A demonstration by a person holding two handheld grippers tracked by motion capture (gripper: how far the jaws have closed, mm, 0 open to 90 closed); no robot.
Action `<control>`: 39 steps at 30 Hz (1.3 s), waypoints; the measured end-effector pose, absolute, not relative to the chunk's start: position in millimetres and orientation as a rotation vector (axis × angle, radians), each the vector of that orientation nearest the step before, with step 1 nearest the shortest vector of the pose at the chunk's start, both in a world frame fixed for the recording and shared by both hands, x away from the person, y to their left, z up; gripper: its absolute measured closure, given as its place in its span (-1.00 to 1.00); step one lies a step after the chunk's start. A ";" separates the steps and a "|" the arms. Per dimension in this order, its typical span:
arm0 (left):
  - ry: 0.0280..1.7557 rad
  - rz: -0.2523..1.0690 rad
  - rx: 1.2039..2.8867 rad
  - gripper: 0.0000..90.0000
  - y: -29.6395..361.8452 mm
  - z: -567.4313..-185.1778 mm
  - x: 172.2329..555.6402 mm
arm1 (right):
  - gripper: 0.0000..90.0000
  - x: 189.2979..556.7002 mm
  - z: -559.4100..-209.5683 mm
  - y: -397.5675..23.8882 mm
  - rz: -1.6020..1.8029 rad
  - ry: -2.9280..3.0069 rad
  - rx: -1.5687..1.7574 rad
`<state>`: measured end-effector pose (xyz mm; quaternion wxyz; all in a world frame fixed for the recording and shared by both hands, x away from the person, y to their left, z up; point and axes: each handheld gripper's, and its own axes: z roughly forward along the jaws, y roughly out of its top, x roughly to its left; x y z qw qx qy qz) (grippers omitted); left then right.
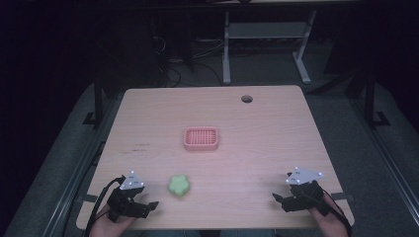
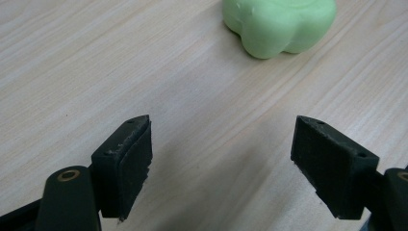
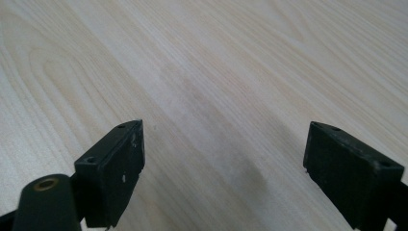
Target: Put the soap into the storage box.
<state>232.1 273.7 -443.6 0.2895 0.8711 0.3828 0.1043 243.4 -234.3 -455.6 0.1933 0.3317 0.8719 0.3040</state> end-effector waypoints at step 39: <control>0.897 0.287 2.408 -0.53 231.4 -427.5 242.5 | -0.69 240.1 -455.4 -230.1 0.862 2.453 0.920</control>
